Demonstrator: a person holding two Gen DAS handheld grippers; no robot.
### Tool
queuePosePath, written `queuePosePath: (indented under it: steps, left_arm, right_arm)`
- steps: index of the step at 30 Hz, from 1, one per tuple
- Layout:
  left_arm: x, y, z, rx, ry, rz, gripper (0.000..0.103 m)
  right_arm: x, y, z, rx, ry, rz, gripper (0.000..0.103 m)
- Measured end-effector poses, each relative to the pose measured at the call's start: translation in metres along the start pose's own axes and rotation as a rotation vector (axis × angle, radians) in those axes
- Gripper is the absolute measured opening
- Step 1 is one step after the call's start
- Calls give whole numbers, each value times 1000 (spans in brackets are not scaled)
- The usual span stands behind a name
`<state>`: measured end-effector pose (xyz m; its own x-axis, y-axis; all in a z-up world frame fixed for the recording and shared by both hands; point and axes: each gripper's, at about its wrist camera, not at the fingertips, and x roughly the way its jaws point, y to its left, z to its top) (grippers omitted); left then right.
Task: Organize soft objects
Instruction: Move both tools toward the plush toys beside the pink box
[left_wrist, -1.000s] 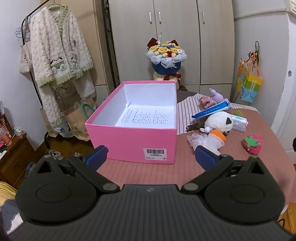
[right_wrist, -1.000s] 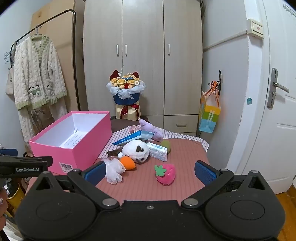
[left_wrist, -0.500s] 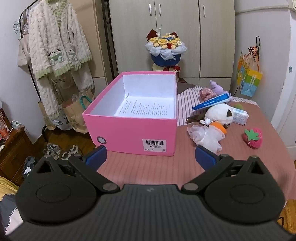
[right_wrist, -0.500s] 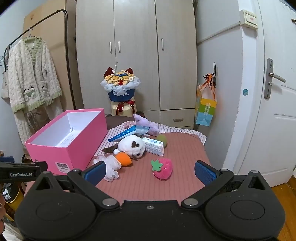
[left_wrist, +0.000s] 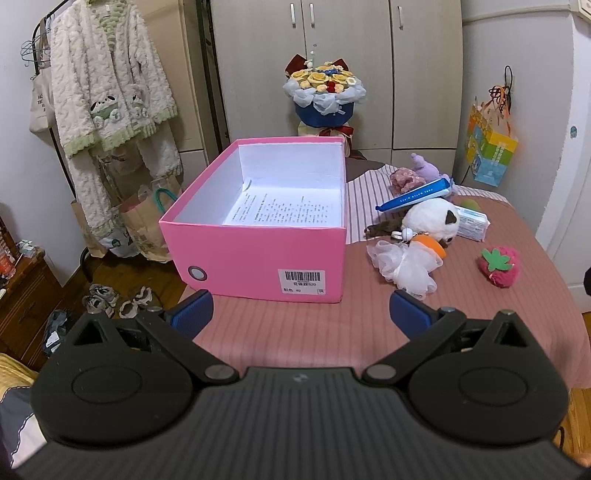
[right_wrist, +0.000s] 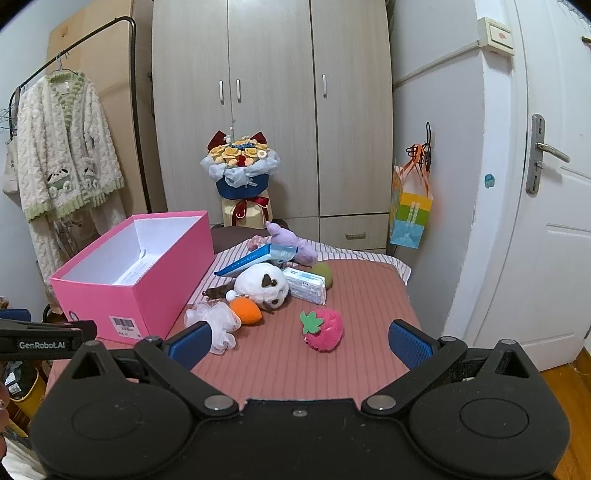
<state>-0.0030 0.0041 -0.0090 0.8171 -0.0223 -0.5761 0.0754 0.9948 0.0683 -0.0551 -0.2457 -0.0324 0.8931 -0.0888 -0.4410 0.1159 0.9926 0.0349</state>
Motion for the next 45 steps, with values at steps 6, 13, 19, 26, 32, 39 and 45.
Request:
queuePosePath:
  steps: [6, 13, 19, 26, 32, 39, 45]
  left_arm:
    - [1, -3, -1, -3, 6, 1, 103]
    - [5, -4, -5, 3, 22, -13, 103]
    - [13, -5, -9, 13, 49, -44, 103]
    - [6, -8, -10, 41, -10, -65, 103]
    - [5, -7, -10, 8, -35, -102, 103]
    - [1, -6, -13, 2, -67, -100, 103]
    - [-4, -10, -17, 46, -97, -104, 103]
  right_arm:
    - [1, 3, -3, -25, 7, -12, 103]
    - [4, 4, -5, -36, 23, -20, 103]
    - [9, 7, -8, -52, 34, -22, 103]
    - [11, 11, -13, -71, 49, 0, 103]
    - [12, 11, -13, -65, 54, 10, 103]
    - [10, 8, -14, -62, 49, -2, 103]
    - [10, 7, -15, -58, 51, -5, 103]
